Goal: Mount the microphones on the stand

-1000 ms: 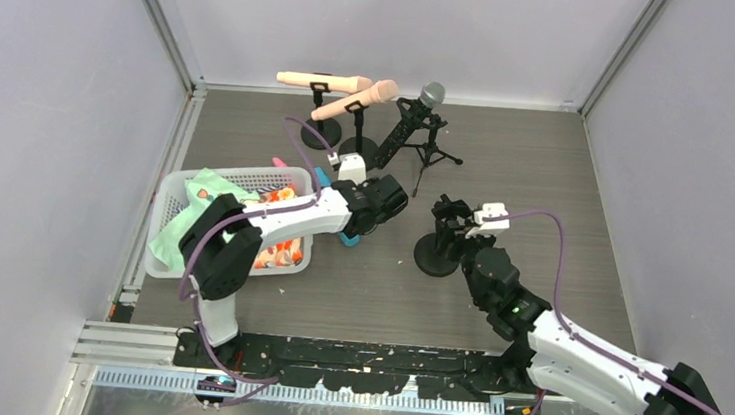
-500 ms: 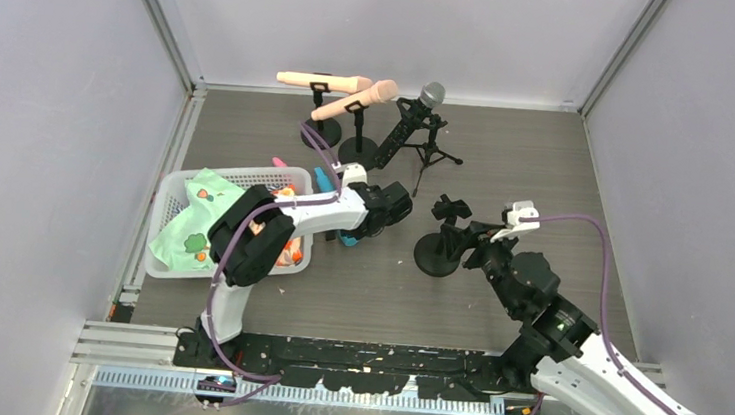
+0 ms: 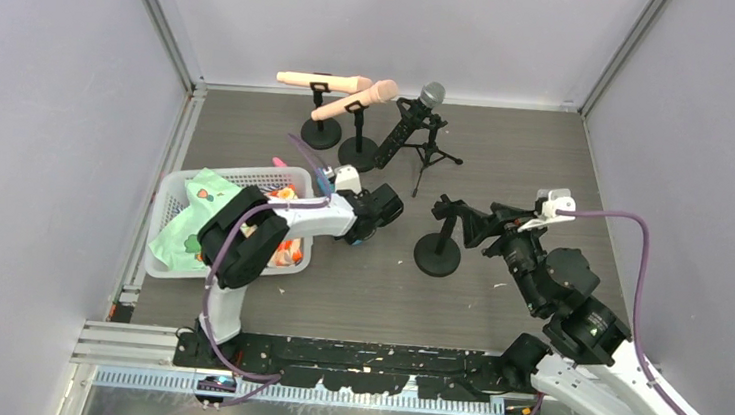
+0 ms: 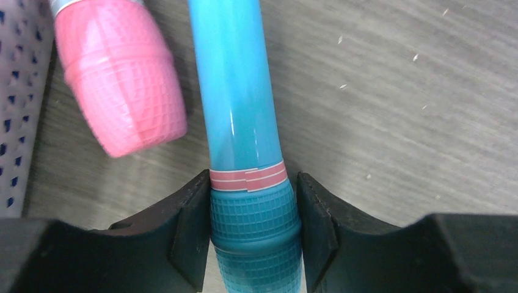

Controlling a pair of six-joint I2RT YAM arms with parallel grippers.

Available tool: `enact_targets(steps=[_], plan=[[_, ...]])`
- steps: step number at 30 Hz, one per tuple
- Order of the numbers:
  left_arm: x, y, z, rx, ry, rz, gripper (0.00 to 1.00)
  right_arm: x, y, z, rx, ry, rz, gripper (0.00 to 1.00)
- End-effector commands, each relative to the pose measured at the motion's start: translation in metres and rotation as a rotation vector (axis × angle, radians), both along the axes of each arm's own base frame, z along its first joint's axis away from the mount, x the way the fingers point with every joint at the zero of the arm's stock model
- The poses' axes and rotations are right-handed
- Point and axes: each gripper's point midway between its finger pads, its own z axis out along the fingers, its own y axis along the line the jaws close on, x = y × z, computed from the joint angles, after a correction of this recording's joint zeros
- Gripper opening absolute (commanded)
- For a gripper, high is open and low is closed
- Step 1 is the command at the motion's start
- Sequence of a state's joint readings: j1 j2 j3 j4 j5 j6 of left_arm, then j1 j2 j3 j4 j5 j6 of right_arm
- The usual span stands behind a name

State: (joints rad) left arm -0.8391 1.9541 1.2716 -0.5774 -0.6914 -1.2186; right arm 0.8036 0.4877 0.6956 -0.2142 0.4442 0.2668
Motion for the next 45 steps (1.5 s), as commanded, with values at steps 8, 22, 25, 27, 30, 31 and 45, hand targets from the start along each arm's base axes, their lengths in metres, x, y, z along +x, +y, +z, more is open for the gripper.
enact_targets(steps=[8,22,25,27,30,31,45], plan=[[-0.071,0.004,0.021,0.007,0.028,-0.202,0.1,0.008,-0.02,0.036,-0.063,-0.079,-0.102,0.71],[-0.138,0.035,0.141,-0.063,-0.124,-0.524,0.01,0.016,-0.001,0.044,-0.172,-0.138,-0.031,0.7],[-0.144,0.042,0.174,-0.104,-0.226,-0.648,0.01,0.008,0.018,0.047,-0.24,-0.198,0.102,0.69],[-0.148,0.052,0.197,-0.099,-0.285,-0.708,0.01,0.0,0.032,0.049,-0.288,-0.257,0.2,0.69],[-0.158,0.059,0.229,-0.082,-0.349,-0.841,0.0,-0.01,0.054,0.047,-0.407,-0.364,0.355,0.69],[-0.162,0.059,0.239,-0.079,-0.357,-0.887,0.0,-0.015,0.063,0.045,-0.454,-0.405,0.421,0.71],[-0.189,0.027,0.299,-0.126,-0.237,-1.241,0.0,-0.027,0.132,0.059,-0.818,-0.837,0.76,0.78]])
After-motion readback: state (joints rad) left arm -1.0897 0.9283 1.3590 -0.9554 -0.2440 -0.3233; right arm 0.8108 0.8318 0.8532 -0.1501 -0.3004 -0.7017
